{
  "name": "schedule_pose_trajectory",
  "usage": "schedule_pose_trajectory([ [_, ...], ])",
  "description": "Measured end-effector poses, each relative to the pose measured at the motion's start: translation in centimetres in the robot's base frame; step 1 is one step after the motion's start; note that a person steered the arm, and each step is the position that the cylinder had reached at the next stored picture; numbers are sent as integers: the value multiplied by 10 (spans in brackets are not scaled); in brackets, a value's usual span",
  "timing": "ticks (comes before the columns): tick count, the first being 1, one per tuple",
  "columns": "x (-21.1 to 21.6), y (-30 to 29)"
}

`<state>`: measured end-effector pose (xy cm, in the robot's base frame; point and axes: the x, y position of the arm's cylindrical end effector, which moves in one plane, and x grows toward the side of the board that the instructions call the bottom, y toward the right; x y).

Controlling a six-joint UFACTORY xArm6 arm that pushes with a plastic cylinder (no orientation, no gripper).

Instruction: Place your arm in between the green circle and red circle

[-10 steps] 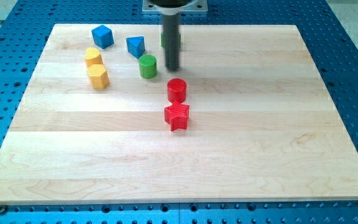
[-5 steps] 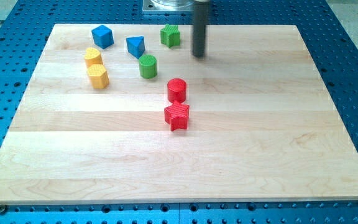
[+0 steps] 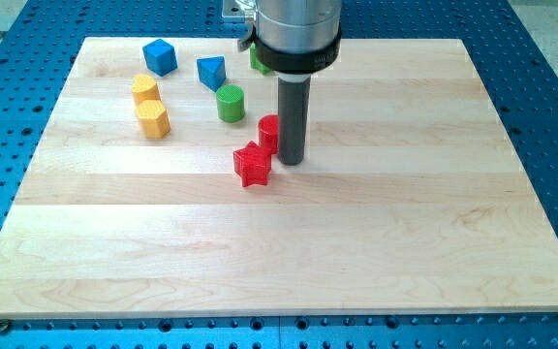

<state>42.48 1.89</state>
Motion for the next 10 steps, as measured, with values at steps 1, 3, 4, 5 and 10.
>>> schedule_pose_trajectory([
  [1,-54,5],
  [3,6,-24],
  [4,-49,-22],
  [5,-80,-22],
  [10,-101,-41],
])
